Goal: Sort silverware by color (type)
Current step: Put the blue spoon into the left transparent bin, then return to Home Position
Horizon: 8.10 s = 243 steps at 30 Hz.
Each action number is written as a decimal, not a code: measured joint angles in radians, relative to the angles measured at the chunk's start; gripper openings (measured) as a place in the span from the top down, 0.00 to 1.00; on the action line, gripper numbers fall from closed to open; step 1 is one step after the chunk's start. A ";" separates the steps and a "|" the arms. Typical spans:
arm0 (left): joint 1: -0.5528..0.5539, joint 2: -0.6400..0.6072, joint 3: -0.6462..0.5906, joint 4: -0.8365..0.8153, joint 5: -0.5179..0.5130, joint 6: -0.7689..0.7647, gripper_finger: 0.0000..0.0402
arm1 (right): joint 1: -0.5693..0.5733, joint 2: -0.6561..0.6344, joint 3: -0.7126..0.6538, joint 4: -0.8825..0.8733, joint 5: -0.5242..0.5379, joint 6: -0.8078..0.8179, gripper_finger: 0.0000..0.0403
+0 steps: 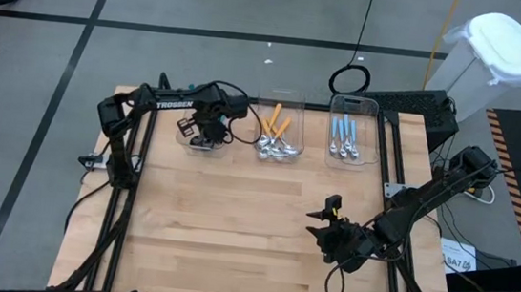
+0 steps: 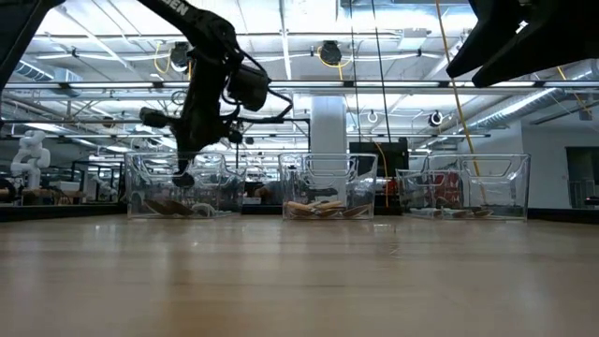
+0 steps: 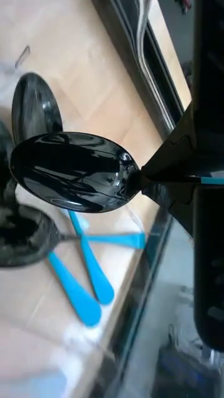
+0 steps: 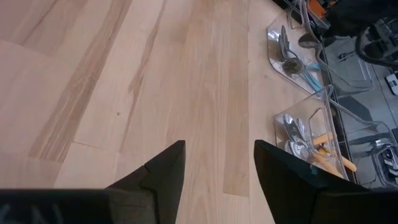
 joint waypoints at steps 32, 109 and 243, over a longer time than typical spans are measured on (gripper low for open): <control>-0.024 0.000 -0.102 0.137 0.070 0.045 0.90 | 0.000 0.000 0.000 0.006 0.000 0.000 0.54; -0.621 0.000 -0.402 1.722 0.268 -1.358 1.00 | 0.045 -1.024 -0.675 0.411 -0.132 -0.381 1.00; -0.453 -1.838 -1.403 1.281 0.487 -1.260 1.00 | -0.531 -1.253 -0.854 0.507 -0.629 -0.310 1.00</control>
